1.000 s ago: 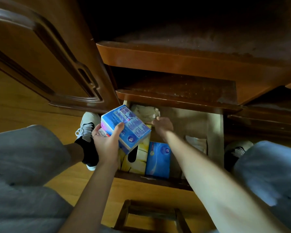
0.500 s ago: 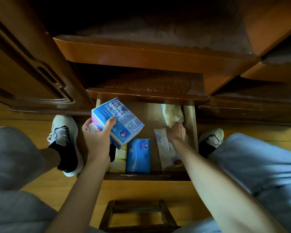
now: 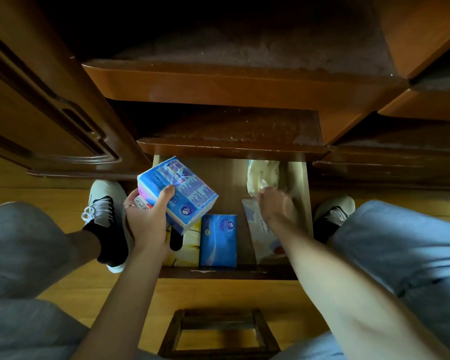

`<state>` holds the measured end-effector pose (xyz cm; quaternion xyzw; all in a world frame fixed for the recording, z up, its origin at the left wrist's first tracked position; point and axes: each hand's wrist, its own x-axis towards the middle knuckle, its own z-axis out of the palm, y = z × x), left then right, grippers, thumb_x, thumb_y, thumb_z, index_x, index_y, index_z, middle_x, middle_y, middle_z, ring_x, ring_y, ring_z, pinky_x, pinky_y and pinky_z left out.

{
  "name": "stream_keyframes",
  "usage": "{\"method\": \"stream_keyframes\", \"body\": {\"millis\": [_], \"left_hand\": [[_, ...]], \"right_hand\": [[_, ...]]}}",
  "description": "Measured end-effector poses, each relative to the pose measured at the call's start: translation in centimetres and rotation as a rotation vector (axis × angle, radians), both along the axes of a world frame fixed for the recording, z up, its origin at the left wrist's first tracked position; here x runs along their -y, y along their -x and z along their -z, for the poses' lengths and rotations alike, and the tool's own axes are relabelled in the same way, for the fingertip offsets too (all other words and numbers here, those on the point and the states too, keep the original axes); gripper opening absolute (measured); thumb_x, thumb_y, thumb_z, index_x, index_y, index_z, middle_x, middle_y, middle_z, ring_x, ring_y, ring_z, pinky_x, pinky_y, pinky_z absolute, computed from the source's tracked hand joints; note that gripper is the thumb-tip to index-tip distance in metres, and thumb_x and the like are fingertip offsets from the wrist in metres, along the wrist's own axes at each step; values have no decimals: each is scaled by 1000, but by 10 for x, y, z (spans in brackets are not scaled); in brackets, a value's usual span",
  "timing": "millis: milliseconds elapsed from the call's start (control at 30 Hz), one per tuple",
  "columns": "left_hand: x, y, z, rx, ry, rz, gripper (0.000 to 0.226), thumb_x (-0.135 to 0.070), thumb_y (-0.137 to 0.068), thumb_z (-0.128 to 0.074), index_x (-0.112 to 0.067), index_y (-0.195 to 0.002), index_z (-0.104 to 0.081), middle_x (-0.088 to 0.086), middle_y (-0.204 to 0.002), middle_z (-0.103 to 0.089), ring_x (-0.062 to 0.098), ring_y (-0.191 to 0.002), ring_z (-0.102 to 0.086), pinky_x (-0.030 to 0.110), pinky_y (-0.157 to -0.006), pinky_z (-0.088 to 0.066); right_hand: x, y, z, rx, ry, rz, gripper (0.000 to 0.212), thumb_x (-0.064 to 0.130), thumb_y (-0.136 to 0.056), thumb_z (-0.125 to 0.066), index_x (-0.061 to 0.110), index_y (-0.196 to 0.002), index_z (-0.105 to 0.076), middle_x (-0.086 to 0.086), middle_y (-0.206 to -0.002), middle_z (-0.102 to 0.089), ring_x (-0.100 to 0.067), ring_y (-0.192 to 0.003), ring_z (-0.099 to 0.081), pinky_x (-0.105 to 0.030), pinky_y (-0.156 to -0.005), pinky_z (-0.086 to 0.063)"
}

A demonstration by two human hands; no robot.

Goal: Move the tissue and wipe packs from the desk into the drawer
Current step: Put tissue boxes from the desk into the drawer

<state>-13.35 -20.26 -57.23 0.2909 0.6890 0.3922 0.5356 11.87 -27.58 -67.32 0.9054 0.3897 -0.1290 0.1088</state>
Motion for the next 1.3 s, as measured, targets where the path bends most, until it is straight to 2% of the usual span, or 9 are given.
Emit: {"method": "stream_keyframes", "body": {"millis": [100, 367, 667, 733, 800, 900, 1033, 1167, 1300], "left_hand": [[1, -2, 1, 8, -8, 11, 68, -35, -73, -89, -29, -126, -48, -7, -112, -67, 10, -99, -72, 44, -86, -62], [1, -7, 1, 17, -21, 35, 66, -37, -74, -88, -31, -124, -45, -11, -110, -64, 9, -99, -71, 42, -85, -62], [6, -9, 7, 6, -68, 101, 73, -35, -72, -90, -30, -128, -43, -13, -105, -64, -10, -84, -69, 17, -60, -59], [8, -12, 9, -13, -73, 161, 74, -31, -72, -90, -27, -129, -44, -14, -103, -64, -13, -81, -68, 11, -56, -54], [8, -15, 11, -21, -49, 214, 73, -29, -71, -91, -27, -127, -45, -14, -101, -65, -10, -80, -70, 15, -57, -56], [11, -15, 14, 6, -19, 264, 70, -30, -72, -91, -28, -127, -47, -11, -105, -67, 4, -86, -74, 28, -67, -62], [15, -11, 14, -15, -42, 202, 51, -35, -83, -81, -31, -125, -52, -9, -107, -67, 1, -84, -73, 20, -59, -58], [8, 0, 17, -55, -7, 46, 37, -22, -90, -72, -27, -124, -57, 0, -97, -68, 10, -78, -70, 16, -50, -53], [5, 8, 22, 8, 88, 40, 34, -10, -92, -66, -20, -124, -59, 11, -100, -70, 18, -76, -70, 32, -60, -60]], "right_hand": [[14, 0, -4, 94, 72, -35, 22, 33, -105, -56, 17, -108, -71, -2, -93, -74, -16, -81, -72, -28, -56, -48], [26, -6, -2, 135, 97, 12, 20, 24, -103, -55, 16, -105, -73, -4, -91, -77, -21, -81, -75, -28, -57, -48], [26, 2, -10, 19, -270, 122, 31, 43, -97, -62, 17, -114, -65, -6, -98, -75, -26, -85, -74, -28, -62, -45], [18, 11, -19, -311, -392, 193, 27, 45, -98, -61, 24, -114, -67, 1, -99, -75, -21, -91, -73, -27, -67, -47], [2, 28, -38, -1005, -468, 374, 38, 57, -96, -60, 25, -116, -68, 3, -100, -77, -19, -98, -74, -30, -79, -53], [-17, 51, -59, -1528, -221, 283, 58, 71, -83, -68, 25, -117, -68, 2, -108, -78, -19, -104, -74, -36, -92, -56], [-17, 55, -57, -1513, -240, 312, 63, 59, -74, -83, 23, -122, -61, 3, -105, -80, -15, -97, -77, -29, -75, -61], [-23, 38, -49, -1492, -470, 473, 49, 45, -87, -78, 21, -126, -60, -3, -118, -77, -17, -100, -76, -35, -82, -60], [-32, 43, -40, -1101, -491, 443, 55, 42, -86, -81, 32, -118, -37, 12, -109, -65, -3, -84, -68, -15, -59, -54]]}}
